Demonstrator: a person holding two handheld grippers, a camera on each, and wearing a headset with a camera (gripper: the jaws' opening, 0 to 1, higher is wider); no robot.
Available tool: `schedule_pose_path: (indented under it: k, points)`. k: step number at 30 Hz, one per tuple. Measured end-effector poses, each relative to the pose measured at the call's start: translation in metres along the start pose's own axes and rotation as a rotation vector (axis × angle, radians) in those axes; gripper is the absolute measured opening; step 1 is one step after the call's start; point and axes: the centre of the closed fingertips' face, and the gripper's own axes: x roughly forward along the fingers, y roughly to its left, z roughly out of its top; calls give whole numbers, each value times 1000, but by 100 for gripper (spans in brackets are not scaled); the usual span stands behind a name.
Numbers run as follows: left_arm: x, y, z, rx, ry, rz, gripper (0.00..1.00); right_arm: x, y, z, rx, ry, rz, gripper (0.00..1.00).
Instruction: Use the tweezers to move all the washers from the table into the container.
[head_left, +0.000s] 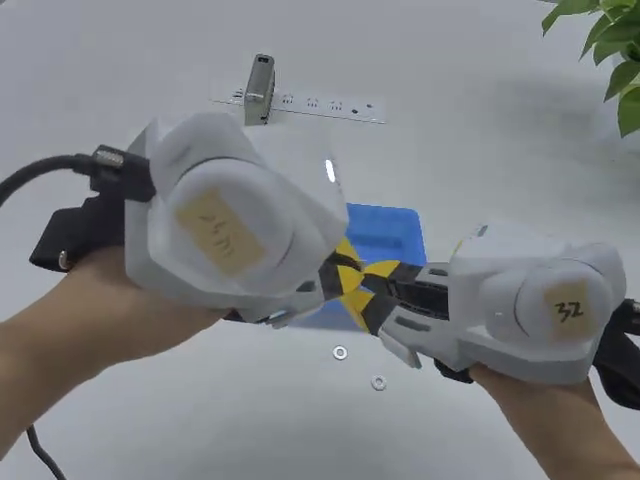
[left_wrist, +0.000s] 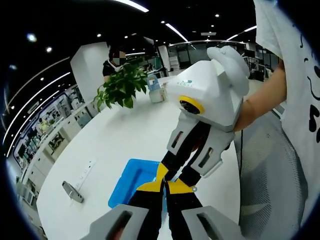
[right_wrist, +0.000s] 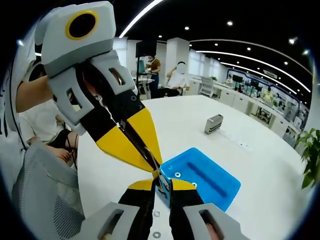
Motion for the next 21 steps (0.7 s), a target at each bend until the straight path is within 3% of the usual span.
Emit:
schedule_pose_path:
  k: [8,12,21]
  points:
    - [13,-16,-18,-25,33,-34,0,9,11,-24,20,48,25,7]
    - [19,-18,-27,-49,40,-45,0,13,13,-33,-12,73,10,7]
    - [28,-20,-41,-82,58,-53,0,25,12,-47,21,100,34,7]
